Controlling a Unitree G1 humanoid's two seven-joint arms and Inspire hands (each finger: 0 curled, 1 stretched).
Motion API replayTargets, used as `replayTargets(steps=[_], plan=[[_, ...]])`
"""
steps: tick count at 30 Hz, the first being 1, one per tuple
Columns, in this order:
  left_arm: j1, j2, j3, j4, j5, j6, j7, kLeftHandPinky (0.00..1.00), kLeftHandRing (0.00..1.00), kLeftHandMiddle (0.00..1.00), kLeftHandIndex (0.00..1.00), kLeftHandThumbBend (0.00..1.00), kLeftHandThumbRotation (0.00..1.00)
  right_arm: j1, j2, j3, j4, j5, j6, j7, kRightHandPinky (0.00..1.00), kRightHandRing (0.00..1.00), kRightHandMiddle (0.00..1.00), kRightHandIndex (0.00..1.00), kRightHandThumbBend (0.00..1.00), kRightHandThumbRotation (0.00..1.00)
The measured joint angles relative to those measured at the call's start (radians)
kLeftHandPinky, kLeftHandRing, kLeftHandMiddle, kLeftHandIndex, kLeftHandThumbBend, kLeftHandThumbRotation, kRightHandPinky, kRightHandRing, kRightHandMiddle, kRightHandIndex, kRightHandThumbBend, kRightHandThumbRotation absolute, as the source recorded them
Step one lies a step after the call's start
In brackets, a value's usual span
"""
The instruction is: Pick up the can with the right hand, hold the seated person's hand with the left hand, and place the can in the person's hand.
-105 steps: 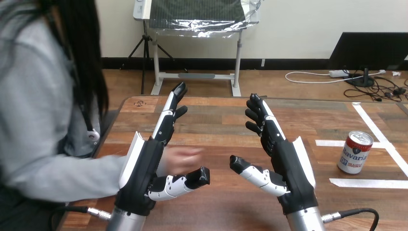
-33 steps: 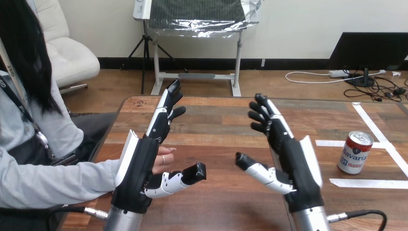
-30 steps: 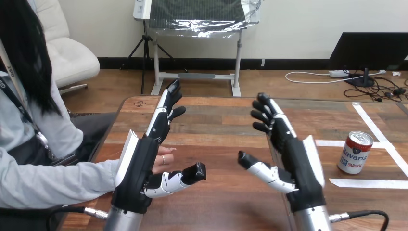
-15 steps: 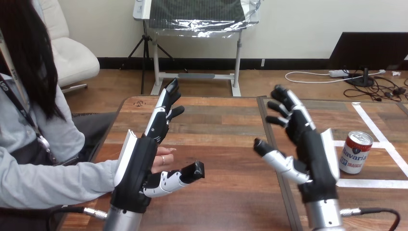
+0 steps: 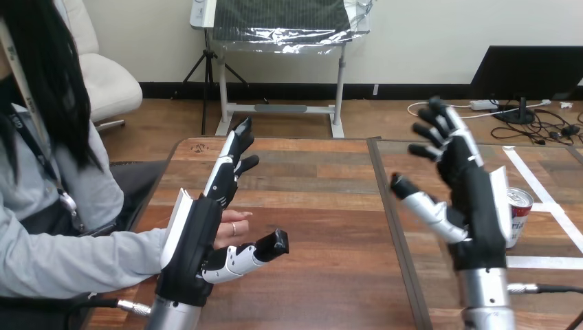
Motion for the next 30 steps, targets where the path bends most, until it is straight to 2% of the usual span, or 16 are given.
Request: replayTargets(steps=[15,30], plan=[[0.0,0.0,0.021,0.003,0.001,0.0,0.0,0.88,0.96,0.98,0.95,1.0,0.73,-0.038,-0.035,-0.047,0.041,0.001,0.0,-0.037,0.7,0.85,0.9,0.93,1.0,0.62],[0.0,-0.001,0.022,0.004,0.002,0.0,-0.001,0.88,0.96,0.98,0.95,1.0,0.73,-0.071,-0.07,-0.082,0.099,0.005,0.012,-0.053,0.67,0.86,0.9,0.92,1.0,0.63]])
